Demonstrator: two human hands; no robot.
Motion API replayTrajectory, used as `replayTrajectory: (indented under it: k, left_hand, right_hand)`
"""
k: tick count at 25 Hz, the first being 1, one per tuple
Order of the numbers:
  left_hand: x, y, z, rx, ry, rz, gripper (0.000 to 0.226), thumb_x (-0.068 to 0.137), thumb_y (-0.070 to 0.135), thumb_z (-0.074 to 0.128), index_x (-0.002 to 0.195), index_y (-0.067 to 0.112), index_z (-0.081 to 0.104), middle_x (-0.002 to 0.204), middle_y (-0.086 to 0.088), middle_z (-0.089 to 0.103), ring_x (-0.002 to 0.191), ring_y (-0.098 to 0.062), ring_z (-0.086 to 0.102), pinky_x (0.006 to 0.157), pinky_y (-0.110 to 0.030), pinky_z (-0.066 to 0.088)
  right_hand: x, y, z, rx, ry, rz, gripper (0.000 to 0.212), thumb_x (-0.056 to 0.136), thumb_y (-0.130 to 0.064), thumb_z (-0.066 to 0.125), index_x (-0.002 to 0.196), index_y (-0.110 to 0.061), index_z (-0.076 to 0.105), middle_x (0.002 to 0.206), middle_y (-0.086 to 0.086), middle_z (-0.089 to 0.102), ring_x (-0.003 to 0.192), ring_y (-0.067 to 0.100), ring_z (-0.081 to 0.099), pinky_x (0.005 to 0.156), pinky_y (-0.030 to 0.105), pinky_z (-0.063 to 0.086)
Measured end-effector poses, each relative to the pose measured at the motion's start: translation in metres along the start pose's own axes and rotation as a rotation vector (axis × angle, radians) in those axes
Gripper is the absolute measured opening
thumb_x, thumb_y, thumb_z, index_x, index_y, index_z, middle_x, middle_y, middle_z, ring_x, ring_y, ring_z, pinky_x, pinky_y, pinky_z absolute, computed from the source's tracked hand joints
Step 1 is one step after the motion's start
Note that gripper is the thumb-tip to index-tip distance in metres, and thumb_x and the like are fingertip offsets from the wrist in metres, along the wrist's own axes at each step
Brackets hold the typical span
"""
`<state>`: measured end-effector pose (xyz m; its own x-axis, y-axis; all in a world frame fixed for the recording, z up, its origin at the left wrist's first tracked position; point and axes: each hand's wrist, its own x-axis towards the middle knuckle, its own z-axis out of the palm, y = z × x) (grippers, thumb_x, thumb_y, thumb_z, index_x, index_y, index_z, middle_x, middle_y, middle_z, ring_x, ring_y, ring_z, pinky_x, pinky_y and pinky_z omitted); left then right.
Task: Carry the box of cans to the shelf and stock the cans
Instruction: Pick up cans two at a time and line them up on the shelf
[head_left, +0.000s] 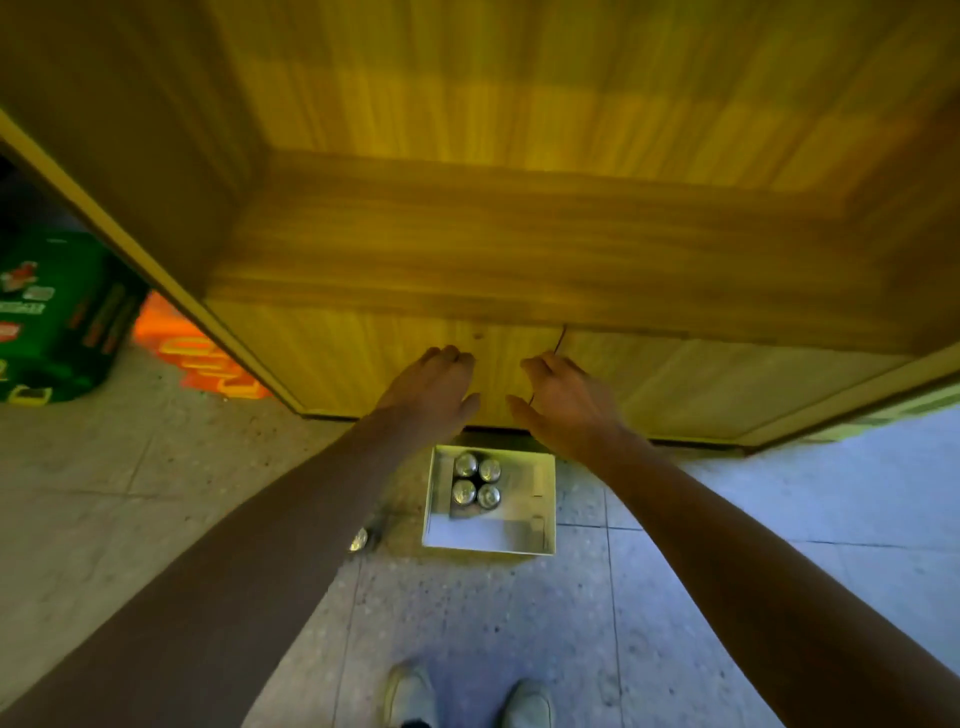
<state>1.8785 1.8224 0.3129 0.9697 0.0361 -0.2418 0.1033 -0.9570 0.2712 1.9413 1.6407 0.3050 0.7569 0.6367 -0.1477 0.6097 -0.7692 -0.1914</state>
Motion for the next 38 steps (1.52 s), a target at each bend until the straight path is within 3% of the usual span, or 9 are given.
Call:
replayTrajectory:
  k: [5,9,14,19,22,27,30,34,38]
  left_hand:
    - [0.028,-0.067,0.258,-0.001,-0.111,-0.062,0.047,0.094,0.037,0.051,0.131,0.009,0.049,0.133,-0.011,0.051,0.125,-0.029,0.048,0.096,-0.04,0.044]
    - [0.049,-0.106,0.397,-0.022,-0.134,-0.054,0.049,0.092,0.044,0.051,0.13,0.013,0.049,0.135,-0.01,0.052,0.125,-0.03,0.05,0.094,-0.039,0.045]
    - [0.067,-0.129,0.471,-0.065,-0.105,-0.063,0.069,0.078,0.058,0.063,0.13,0.015,0.048,0.136,-0.009,0.05,0.121,-0.031,0.055,0.092,-0.043,0.051]
    - [0.076,-0.123,0.494,-0.272,-0.014,-0.165,0.085,0.06,0.054,0.078,0.128,0.012,0.047,0.127,-0.01,0.059,0.114,-0.032,0.059,0.085,-0.037,0.048]
    - [0.077,-0.118,0.503,-0.359,0.081,-0.227,0.074,0.06,0.04,0.082,0.12,0.012,0.049,0.119,-0.009,0.065,0.106,-0.033,0.065,0.082,-0.039,0.052]
    - [0.07,-0.11,0.48,-0.541,0.189,-0.332,0.061,0.055,0.031,0.085,0.109,0.019,0.059,0.102,-0.001,0.072,0.091,-0.024,0.068,0.067,-0.026,0.048]
    - [0.052,-0.096,0.417,-0.609,0.209,-0.304,0.06,0.048,0.031,0.087,0.103,0.023,0.062,0.094,0.005,0.071,0.084,-0.016,0.067,0.065,-0.026,0.05]
    - [0.019,-0.058,0.271,-0.709,0.282,-0.191,0.053,0.052,0.029,0.086,0.1,0.023,0.064,0.091,0.011,0.07,0.08,-0.001,0.066,0.065,-0.023,0.054]
    - [-0.017,-0.008,0.092,-0.756,0.32,-0.11,0.057,0.052,0.025,0.087,0.104,0.021,0.064,0.097,0.007,0.07,0.088,-0.008,0.068,0.077,-0.034,0.059]
  right_hand:
    - [0.005,0.034,0.268,0.013,-0.129,0.005,0.055,0.096,-0.052,0.05,0.134,-0.013,0.051,0.131,0.007,0.054,0.118,0.026,0.055,0.081,0.035,0.051]
    - [0.008,0.065,0.407,0.029,-0.182,0.031,0.06,0.09,-0.058,0.052,0.126,-0.01,0.054,0.124,0.009,0.057,0.116,0.031,0.055,0.082,0.04,0.055]
    - [0.014,0.09,0.472,0.024,-0.199,0.052,0.071,0.082,-0.07,0.057,0.124,-0.012,0.054,0.126,0.009,0.057,0.115,0.031,0.058,0.083,0.04,0.053]
    - [0.028,0.091,0.498,0.248,-0.119,0.13,0.064,0.073,-0.063,0.072,0.116,-0.016,0.061,0.114,0.007,0.064,0.104,0.028,0.063,0.076,0.035,0.053]
    - [0.025,0.087,0.508,0.426,-0.041,0.162,0.051,0.068,-0.054,0.078,0.105,-0.023,0.064,0.102,0.002,0.069,0.09,0.021,0.067,0.066,0.029,0.052]
    - [0.019,0.081,0.478,0.579,0.095,0.186,0.03,0.066,-0.041,0.083,0.078,-0.027,0.059,0.074,-0.008,0.066,0.066,0.011,0.062,0.056,0.029,0.05]
    - [0.004,0.071,0.426,0.633,0.198,0.248,0.036,0.065,-0.049,0.081,0.087,-0.028,0.062,0.081,-0.012,0.067,0.075,0.006,0.064,0.064,0.027,0.054]
    - [-0.019,0.049,0.292,0.706,0.3,0.22,0.048,0.07,-0.05,0.082,0.107,-0.023,0.067,0.097,-0.011,0.072,0.087,0.002,0.067,0.075,0.03,0.058]
    - [-0.039,0.019,0.112,0.739,0.377,0.17,0.052,0.071,-0.051,0.081,0.11,-0.02,0.066,0.099,-0.009,0.071,0.089,0.003,0.068,0.075,0.032,0.06]
